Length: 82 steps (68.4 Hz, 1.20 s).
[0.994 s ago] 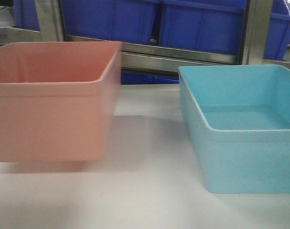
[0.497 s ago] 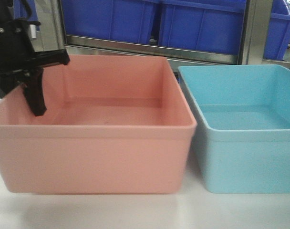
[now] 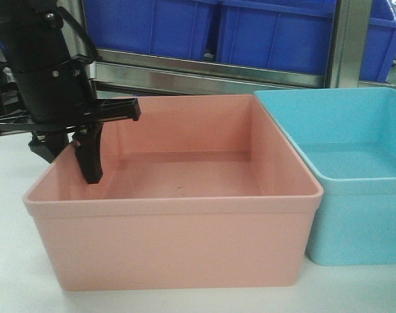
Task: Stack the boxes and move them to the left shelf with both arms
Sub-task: 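Release the pink bin and raise the left gripper away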
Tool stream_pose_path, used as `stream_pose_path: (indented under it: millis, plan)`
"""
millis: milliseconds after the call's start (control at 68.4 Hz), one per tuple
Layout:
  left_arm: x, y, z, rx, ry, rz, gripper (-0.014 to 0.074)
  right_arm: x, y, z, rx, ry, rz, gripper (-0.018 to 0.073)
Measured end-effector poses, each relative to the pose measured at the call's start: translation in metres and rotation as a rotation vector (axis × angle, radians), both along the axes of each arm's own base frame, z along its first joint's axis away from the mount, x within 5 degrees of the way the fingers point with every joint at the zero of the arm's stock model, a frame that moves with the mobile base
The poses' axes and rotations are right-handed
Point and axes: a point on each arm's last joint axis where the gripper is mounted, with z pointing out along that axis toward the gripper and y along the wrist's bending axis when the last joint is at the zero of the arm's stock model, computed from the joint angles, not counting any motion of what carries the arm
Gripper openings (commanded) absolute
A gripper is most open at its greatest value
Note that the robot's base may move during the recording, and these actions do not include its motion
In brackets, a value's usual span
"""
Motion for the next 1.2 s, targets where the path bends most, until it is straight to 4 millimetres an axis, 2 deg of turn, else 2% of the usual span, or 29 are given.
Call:
stream_pose_path:
  millis: [395, 497, 599, 672, 848, 935, 1198]
  plan:
    - [0.001, 0.0, 0.0, 0.008, -0.017, -0.037, 0.0008, 0.0, 0.0, 0.0, 0.0, 0.0, 0.0, 0.0056]
    - [0.001, 0.0, 0.0, 0.007, -0.016, -0.038, 0.0111, 0.0, 0.0, 0.0, 0.0, 0.0, 0.0, 0.0056]
    - [0.001, -0.001, 0.002, -0.006, -0.031, -0.034, 0.0287, 0.0, 0.0, 0.0, 0.0, 0.0, 0.0, 0.0056]
    - [0.0, -0.001, 0.007, -0.014, -0.044, -0.035, 0.034, 0.0, 0.0, 0.0, 0.0, 0.0, 0.0, 0.0056]
    - [-0.005, 0.003, 0.032, -0.036, -0.109, -0.038, 0.0334, 0.0, 0.0, 0.0, 0.0, 0.0, 0.0, 0.0056]
    - [-0.01, 0.007, 0.051, -0.036, -0.167, -0.047, 0.0327, 0.0, 0.0, 0.0, 0.0, 0.0, 0.0, 0.0056]
    - [-0.032, 0.022, 0.102, -0.062, -0.409, -0.106, 0.0242, 0.0, 0.0, 0.0, 0.0, 0.0, 0.0, 0.0056]
